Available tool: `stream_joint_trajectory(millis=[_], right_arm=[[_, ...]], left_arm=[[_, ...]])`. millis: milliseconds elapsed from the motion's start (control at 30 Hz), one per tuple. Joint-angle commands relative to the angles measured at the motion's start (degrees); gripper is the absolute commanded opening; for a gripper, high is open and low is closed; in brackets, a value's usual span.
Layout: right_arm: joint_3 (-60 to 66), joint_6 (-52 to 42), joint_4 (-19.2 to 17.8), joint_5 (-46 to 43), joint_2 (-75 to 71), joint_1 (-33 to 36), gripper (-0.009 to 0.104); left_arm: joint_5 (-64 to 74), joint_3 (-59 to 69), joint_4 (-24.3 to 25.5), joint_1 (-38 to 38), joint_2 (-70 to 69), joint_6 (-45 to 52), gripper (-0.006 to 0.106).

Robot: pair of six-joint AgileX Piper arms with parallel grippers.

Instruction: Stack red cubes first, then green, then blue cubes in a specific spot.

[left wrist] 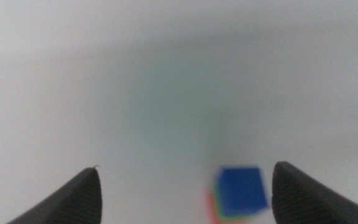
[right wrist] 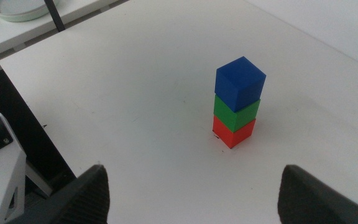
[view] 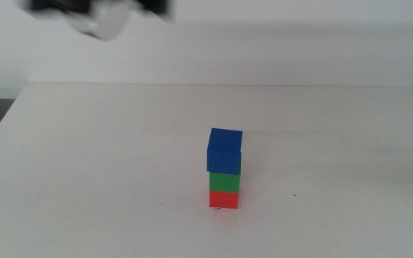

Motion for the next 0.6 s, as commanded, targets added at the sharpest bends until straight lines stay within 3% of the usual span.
stream_joint_trajectory(millis=[0, 67, 167, 300, 433, 567], right_arm=[[0.26, -0.46, -0.52, -0.49, -0.18, 0.08, 0.084], [0.26, -0.46, -0.52, -0.49, -0.18, 0.08, 0.084], [0.26, -0.46, -0.52, -0.49, -0.18, 0.08, 0.084], [0.26, -0.46, -0.52, -0.49, -0.18, 0.08, 0.084], [0.26, -0.46, -0.52, -0.49, -0.29, 0.08, 0.084], [0.26, -0.46, 0.0, -0.49, -0.26, 0.08, 0.084]], left_arm=[[0.64, 0.09, 4.38, 0.09, -3.56, 5.54, 0.094], [0.64, 0.66, 6.71, 0.14, -5.47, 12.39, 0.094], [0.64, 3.14, 3.68, 2.72, -8.77, 16.94, 0.094], [0.64, 8.58, -4.69, 10.12, -14.91, 22.57, 0.094], [-3.71, 18.62, -19.09, 24.95, -24.77, 35.41, 0.094], [-10.25, 27.8, -21.98, 34.4, -33.32, 37.42, 0.094]])
